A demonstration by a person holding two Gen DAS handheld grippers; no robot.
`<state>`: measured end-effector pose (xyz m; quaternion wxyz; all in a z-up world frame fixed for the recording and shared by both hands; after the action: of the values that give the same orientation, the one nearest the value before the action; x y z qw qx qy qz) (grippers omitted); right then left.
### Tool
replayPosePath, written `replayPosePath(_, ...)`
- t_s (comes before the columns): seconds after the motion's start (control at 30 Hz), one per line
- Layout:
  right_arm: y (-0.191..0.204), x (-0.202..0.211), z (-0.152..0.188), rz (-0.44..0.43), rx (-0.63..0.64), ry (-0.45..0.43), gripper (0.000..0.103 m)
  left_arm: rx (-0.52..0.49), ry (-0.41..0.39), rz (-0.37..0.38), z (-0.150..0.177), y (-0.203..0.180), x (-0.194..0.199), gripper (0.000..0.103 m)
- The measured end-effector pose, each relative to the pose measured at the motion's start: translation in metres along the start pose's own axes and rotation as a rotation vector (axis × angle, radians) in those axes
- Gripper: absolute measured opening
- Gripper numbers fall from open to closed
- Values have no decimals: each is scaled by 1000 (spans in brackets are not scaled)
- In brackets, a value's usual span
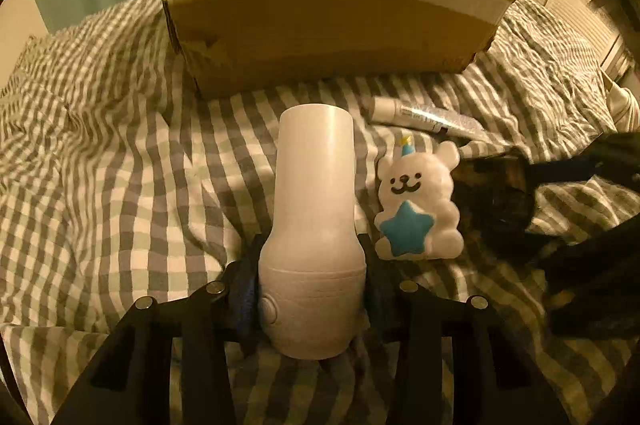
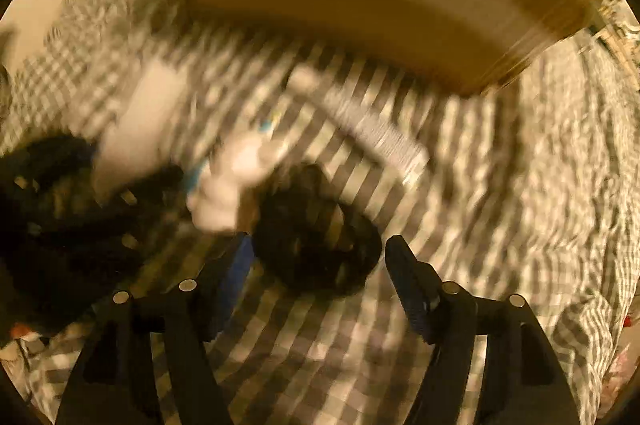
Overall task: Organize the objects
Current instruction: 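Carry the white bottle and black cup into the box and open both grippers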
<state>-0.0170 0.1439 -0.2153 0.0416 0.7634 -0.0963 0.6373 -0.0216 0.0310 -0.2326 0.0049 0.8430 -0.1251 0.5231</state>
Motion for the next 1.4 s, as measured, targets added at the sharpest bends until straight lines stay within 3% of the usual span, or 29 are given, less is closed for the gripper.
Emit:
replayPosePath(0.1,4,-8,-3,3,15,28,68,2,-25,0,-3,0,6,43)
replayPosePath(0.13,4,-8,-4,5,16,27,62,8,-32,1,-4,2,8,43)
replayPosePath(0.27,4,4,-8,24,7,-14,62,51,-58,4,-15,11,19,43)
replayPosePath(0.6,-1,66,-19,107,-35,-179,56,103,-156,-56,-36,31,62,43)
replayPosePath(0.87,0,123,-30,88,-56,-351,50,107,-249,-17,-67,30,106,43)
replayPosePath(1.0,-4,156,-37,74,-56,-453,48,108,-297,10,-90,25,128,43)
replayPosePath(1.1,-2,187,-45,98,-33,-515,28,117,-340,24,-114,21,146,43)
replayPosePath(1.23,-13,210,-70,124,-7,-553,27,115,-379,77,-152,11,163,43)
replayPosePath(1.4,-32,218,-100,139,-3,-576,27,95,-415,86,-196,1,162,43)
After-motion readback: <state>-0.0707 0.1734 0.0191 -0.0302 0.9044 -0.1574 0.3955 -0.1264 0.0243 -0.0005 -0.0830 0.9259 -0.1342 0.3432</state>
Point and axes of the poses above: each gripper's, at about its wrist camera, not at the fingertips, and x roughly against the way its jaws point, y to its left, z to its underside, the point moved 5 cm from there along -x, roughly the way its jaws point, and after that the axes turned 12 degrees about x, right-handed, at the moved point
